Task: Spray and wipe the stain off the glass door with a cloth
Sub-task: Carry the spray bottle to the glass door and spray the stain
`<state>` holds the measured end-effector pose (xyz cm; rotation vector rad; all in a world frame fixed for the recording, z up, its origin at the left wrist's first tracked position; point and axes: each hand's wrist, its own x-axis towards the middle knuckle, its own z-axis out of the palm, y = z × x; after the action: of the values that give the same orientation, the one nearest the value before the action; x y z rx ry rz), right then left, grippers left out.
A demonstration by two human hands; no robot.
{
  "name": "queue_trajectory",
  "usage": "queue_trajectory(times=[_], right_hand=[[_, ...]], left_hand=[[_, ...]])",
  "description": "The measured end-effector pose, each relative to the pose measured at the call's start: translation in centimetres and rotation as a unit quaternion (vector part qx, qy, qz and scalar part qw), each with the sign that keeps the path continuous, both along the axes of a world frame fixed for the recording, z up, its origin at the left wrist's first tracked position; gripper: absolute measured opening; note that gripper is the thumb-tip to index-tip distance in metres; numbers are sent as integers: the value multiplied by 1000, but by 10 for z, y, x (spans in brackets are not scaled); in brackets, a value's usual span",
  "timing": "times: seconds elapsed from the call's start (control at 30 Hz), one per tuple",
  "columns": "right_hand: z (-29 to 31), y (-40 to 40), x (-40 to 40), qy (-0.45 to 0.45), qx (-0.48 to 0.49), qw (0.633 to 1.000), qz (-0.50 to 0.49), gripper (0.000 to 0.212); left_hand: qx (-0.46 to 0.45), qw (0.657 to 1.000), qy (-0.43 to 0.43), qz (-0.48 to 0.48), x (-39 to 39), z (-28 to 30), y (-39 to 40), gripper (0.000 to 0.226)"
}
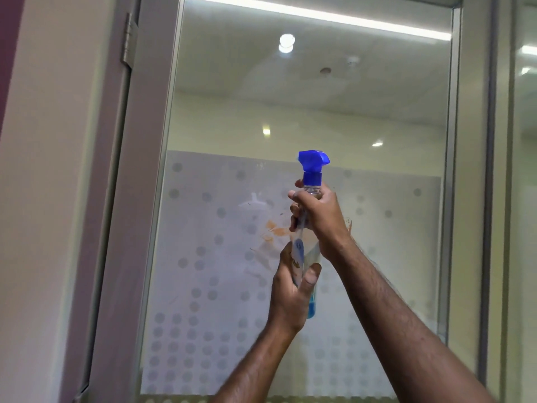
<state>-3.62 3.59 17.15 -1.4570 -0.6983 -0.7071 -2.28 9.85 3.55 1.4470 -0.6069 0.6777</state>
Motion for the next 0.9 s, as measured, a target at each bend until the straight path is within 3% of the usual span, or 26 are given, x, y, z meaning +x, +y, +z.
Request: queue_trajectory(times=[0.17,0.27,0.53,0.9], right_hand=[[0,-32,-3,5,36,999,-27,12],[-2,-54,-2,7,60,997,-43,13],[-14,-93,-7,36,96,993,-65,18],[-44,-94,-15,72,80,991,-78,20]], left_hand=[[37,999,4,-32,2,1,-24,80],[56,997,10,-59,1,3,-39,75],[77,992,13,-102,-1,-7,-72,89],[70,990,44,-111,-6,-43,-77,52]])
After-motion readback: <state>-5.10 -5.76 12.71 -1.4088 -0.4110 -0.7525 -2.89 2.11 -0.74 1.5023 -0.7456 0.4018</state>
